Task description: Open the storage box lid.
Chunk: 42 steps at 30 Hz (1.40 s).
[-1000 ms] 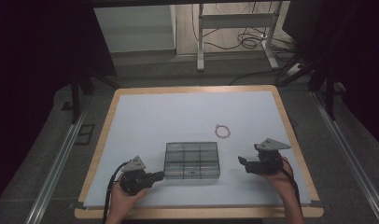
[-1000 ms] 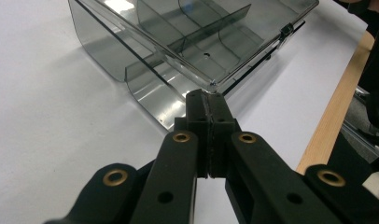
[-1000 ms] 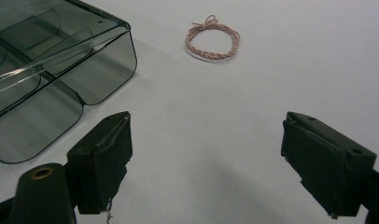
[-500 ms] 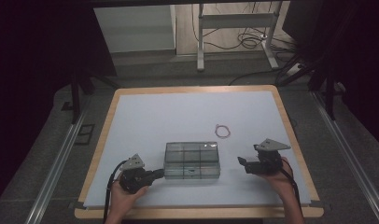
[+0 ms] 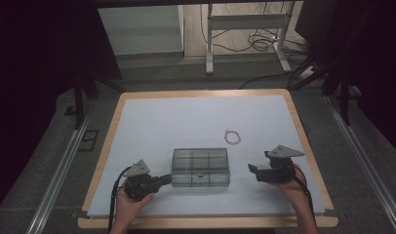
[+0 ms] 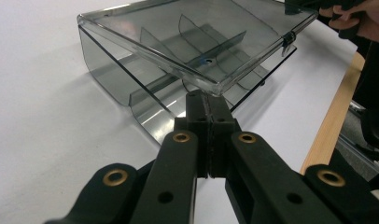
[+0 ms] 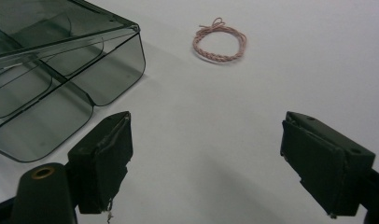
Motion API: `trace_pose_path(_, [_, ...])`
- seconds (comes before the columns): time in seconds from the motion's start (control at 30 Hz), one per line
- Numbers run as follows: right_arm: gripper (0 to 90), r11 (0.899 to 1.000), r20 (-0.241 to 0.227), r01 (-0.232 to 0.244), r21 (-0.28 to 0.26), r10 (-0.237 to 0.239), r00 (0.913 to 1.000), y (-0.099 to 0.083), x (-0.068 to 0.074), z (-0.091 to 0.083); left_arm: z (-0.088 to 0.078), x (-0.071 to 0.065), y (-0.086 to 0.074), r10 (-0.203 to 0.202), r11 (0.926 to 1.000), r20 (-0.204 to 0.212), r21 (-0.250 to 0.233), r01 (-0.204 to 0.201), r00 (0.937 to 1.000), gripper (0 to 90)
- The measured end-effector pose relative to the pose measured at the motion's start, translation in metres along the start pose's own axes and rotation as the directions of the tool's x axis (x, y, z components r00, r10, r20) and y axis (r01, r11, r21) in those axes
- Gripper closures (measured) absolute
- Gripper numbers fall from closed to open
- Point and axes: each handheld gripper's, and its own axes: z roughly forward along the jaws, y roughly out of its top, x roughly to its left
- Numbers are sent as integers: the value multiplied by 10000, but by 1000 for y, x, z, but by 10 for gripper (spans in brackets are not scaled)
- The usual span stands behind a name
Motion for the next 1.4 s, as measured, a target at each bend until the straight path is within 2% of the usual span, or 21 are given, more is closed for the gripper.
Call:
trace_pose_path(0.23, [163,10000,-36,12,0,-12,10000,-1,0,1,2,1,1,-18,10000,-27,-12,18,10000,900])
trace_pose_path(0.87, [213,9997,-177,210,-76,-212,9996,-1,5,4,-3,1,10,35,9988,-58,-479,-37,10000,900])
trace_pose_path(1.03, [238,9998,-419,114,-165,-121,9991,0,7,4,-4,1,12,34,9984,-53,-560,-36,10000,900])
trace_pose_path(1.4, [242,9998,-389,117,-169,-123,9992,-1,7,6,-4,1,16,3,9975,-42,-706,-5,10000,900])
